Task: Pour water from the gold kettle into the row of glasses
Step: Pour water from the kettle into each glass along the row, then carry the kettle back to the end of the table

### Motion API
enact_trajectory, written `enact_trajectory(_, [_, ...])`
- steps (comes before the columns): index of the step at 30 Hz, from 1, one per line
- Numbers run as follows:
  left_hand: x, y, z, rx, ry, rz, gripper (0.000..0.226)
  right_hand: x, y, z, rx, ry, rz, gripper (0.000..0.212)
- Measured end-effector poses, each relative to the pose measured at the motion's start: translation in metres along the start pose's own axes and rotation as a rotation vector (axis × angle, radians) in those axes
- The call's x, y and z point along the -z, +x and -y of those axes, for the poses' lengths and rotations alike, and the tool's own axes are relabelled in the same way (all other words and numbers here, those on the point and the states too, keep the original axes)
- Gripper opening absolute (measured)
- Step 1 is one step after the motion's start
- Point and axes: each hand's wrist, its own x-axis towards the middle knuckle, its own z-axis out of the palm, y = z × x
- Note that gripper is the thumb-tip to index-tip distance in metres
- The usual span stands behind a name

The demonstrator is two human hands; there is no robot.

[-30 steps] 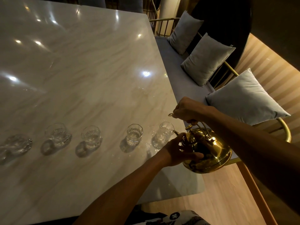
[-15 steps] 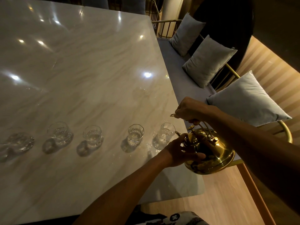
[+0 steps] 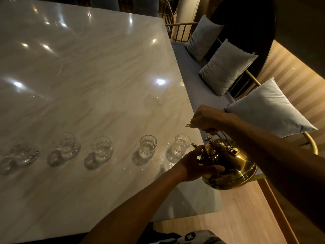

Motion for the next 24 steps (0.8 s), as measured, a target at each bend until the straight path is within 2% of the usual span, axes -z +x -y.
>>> enact_trajectory(10, [0.004, -0.004, -0.001, 0.036, 0.015, 0.04, 0.07, -0.002, -0.004, -0.001, -0.021, 0.027, -0.027, 0.027])
enact_trajectory(14, [0.004, -0.008, 0.006, 0.071, 0.052, -0.001, 0.111, -0.009, -0.019, -0.008, 0.0, 0.101, -0.07, 0.025])
enact_trajectory(15, [0.005, -0.01, 0.008, 0.073, 0.075, -0.003, 0.112, -0.012, -0.024, -0.01, 0.012, 0.117, -0.083, 0.025])
enact_trajectory(19, [0.01, -0.023, 0.003, -0.011, 0.189, 0.004, 0.073, -0.02, -0.043, -0.021, 0.018, 0.231, -0.124, 0.032])
enact_trajectory(24, [0.021, -0.028, -0.003, -0.051, 0.306, -0.028, 0.071, -0.02, -0.06, -0.021, 0.041, 0.337, -0.161, 0.033])
